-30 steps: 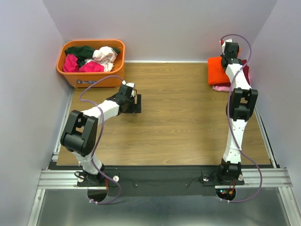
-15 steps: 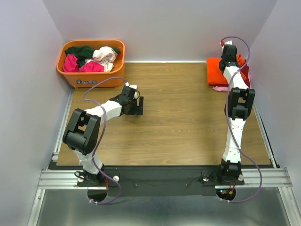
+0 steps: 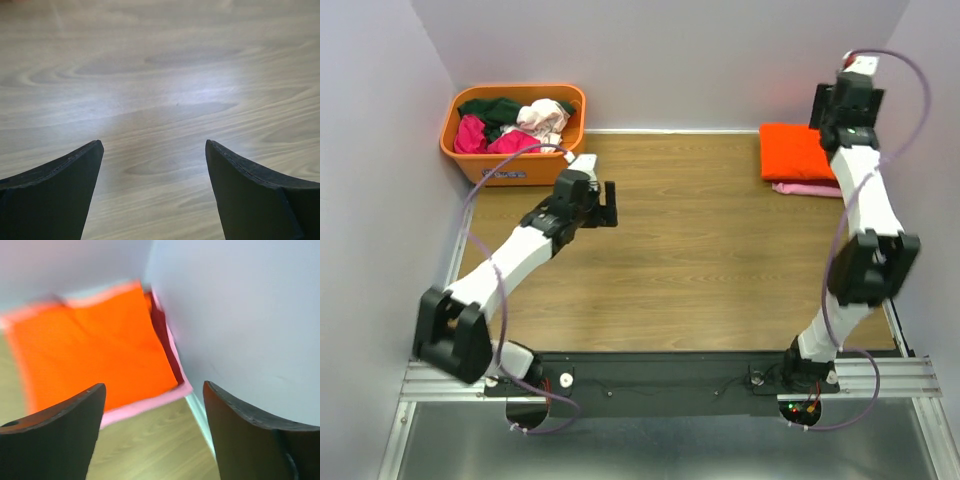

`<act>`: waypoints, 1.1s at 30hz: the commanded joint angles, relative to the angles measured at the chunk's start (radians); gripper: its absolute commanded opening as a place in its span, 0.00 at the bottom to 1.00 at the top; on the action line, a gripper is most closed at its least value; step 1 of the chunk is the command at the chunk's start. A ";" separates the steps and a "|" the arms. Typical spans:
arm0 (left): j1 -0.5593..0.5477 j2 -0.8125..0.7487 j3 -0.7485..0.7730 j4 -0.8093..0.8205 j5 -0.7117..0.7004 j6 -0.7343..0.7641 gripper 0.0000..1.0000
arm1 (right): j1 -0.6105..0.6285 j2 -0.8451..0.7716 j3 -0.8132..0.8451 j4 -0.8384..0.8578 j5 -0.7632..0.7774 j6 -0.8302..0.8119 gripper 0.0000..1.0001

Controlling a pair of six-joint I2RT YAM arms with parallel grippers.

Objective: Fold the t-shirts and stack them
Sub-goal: Neatly place the folded tshirt to the corner

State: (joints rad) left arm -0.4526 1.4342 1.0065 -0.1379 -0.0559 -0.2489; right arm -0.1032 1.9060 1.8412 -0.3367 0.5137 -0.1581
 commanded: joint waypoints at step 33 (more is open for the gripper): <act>0.000 -1.356 -0.121 -0.331 -0.452 -0.291 0.99 | 0.102 -1.679 -0.787 -0.228 -0.323 0.322 1.00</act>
State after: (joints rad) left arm -0.4519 0.0963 0.8986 -0.4889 -0.4774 -0.4877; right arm -0.0113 0.2184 1.0592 -0.5644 0.2276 0.1688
